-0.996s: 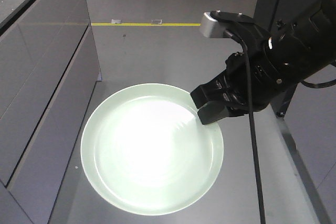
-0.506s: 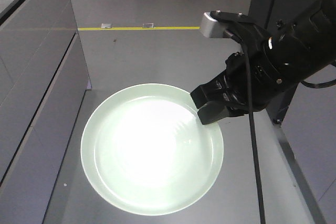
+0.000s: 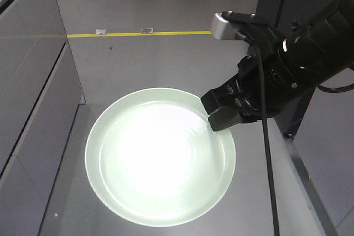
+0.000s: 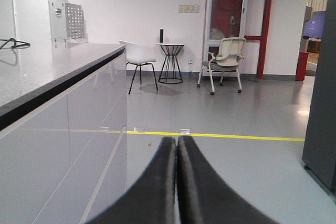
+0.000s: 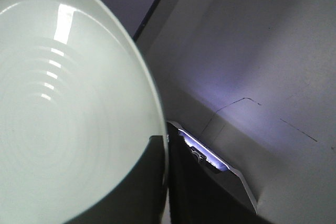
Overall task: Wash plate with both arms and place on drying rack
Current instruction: 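Hold the plate in the right gripper while driving across the room, then hold the plate while driving up to the sink counter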
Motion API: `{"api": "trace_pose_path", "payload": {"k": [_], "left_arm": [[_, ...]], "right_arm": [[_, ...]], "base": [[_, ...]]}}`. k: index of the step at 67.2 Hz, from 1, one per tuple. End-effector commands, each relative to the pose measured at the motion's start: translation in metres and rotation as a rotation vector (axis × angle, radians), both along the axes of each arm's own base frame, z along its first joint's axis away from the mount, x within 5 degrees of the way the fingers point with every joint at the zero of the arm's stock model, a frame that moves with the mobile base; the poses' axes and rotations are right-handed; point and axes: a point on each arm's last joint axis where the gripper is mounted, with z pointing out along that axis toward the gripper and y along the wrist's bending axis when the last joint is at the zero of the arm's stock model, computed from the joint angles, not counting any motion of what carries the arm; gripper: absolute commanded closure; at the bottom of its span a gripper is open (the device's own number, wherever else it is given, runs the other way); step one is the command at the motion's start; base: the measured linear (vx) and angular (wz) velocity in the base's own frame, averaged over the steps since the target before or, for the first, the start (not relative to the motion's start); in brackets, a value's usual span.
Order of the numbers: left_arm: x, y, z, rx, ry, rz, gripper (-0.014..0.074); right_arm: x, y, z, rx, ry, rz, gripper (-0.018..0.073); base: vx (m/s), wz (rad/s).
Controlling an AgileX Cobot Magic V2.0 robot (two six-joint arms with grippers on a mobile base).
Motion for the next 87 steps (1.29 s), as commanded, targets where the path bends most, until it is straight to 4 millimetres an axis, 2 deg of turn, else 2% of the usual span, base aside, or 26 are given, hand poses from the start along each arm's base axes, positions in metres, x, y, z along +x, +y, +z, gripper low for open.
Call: {"api": "trace_pose_path", "payload": {"k": [1,36,87], "left_arm": [[-0.0039,-0.0002,0.0168,-0.003,-0.117,-0.003,0.0603],[-0.0039,-0.0002,0.0168,-0.003,-0.117,-0.003,0.0603],[-0.0039,-0.0002,0.0168,-0.003,-0.117,-0.003,0.0603]], "right_arm": [[-0.0117,-0.0028,0.0187,0.041,-0.032,0.019,0.0564],[-0.0117,-0.0028,0.0187,0.041,-0.032,0.019,0.0564],[-0.0117,-0.0028,0.0187,0.041,-0.032,0.019,0.0564]], "base": [[0.17,-0.07],[0.15,-0.12],[0.1,-0.28]]}}
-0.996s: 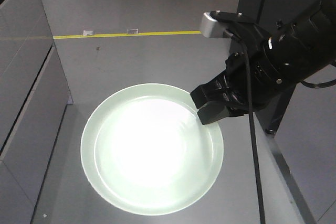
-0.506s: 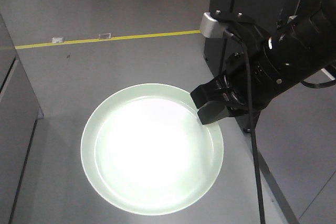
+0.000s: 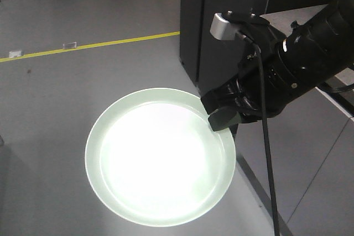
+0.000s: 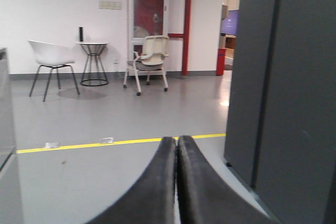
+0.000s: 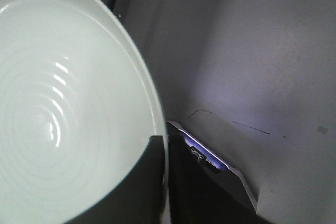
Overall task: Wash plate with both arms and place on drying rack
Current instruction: 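Hold the plate while driving up to the sink counter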
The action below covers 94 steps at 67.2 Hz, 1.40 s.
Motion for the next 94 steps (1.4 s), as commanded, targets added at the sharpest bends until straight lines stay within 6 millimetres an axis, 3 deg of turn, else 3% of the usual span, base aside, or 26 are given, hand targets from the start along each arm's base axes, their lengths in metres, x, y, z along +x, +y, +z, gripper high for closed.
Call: {"api": "trace_pose_path", "payload": {"k": [1,94], "left_arm": [[-0.0039,-0.0002,0.0168,-0.003,-0.117,-0.003,0.0603],[-0.0039,-0.0002,0.0168,-0.003,-0.117,-0.003,0.0603]], "right_arm": [[-0.0117,-0.0028,0.0187,0.041,-0.032,0.019,0.0564],[-0.0117,-0.0028,0.0187,0.041,-0.032,0.019,0.0564]], "base": [[0.09,-0.34],[0.08,-0.31]]}}
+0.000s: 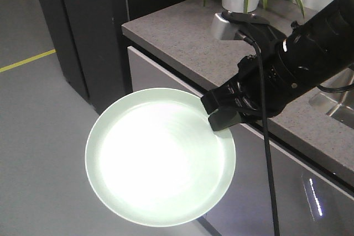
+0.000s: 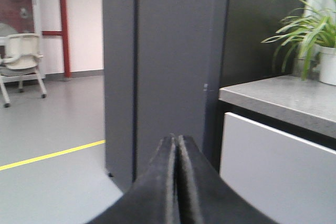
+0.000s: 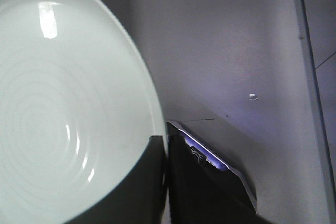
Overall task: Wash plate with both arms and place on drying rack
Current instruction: 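Hold the plate while driving up to the sink counter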
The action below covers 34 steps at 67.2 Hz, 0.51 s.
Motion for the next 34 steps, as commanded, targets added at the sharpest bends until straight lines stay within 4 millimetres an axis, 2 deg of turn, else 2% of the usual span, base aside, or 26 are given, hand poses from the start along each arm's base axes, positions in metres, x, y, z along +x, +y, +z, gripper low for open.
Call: {"api": "trace_pose_path", "payload": {"k": [1,34], "left_arm": [[-0.0039,-0.0002,0.0168,-0.003,-0.117,-0.003,0.0603],[-0.0039,-0.0002,0.0168,-0.003,-0.117,-0.003,0.0603]], "right_arm": [[-0.0117,-0.0028,0.0187,0.041,-0.032,0.019,0.0564],[-0.0117,-0.0028,0.0187,0.041,-0.032,0.019,0.0564]], "base": [[0.07,-0.27],[0.07,-0.27]]}}
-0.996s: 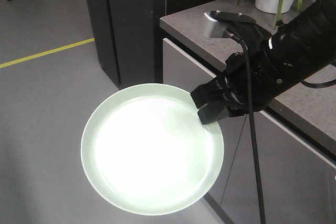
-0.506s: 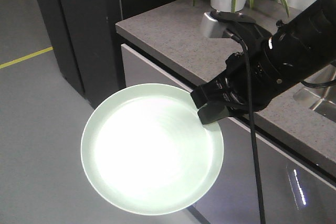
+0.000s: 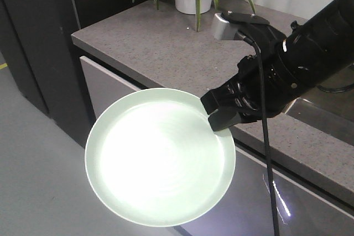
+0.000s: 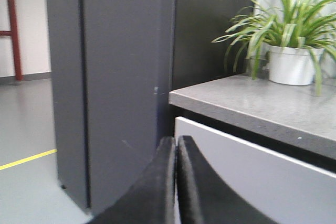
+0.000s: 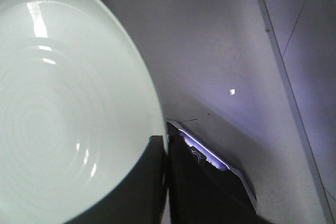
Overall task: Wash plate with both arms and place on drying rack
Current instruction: 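Hold the plate while driving up to the sink counter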
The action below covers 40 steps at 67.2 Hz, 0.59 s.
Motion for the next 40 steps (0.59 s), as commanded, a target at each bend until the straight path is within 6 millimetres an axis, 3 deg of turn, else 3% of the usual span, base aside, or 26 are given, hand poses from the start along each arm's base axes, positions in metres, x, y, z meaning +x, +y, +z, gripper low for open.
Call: {"api": "trace_pose_path", "payload": {"k": [1,40], "left_arm": [[-0.0039,-0.0002,0.0168,-0.003,-0.117,-0.003,0.0603],[-0.0039,-0.0002,0.0168,-0.003,-0.117,-0.003,0.0603]], "right_arm": [[-0.0117,-0.0028,0.0187,0.041,-0.032,0.019,0.0564],[-0.0117,-0.0028,0.0187,0.041,-0.032,0.019,0.0564]], "base": [[0.07,-0.27],[0.09,-0.34]]}}
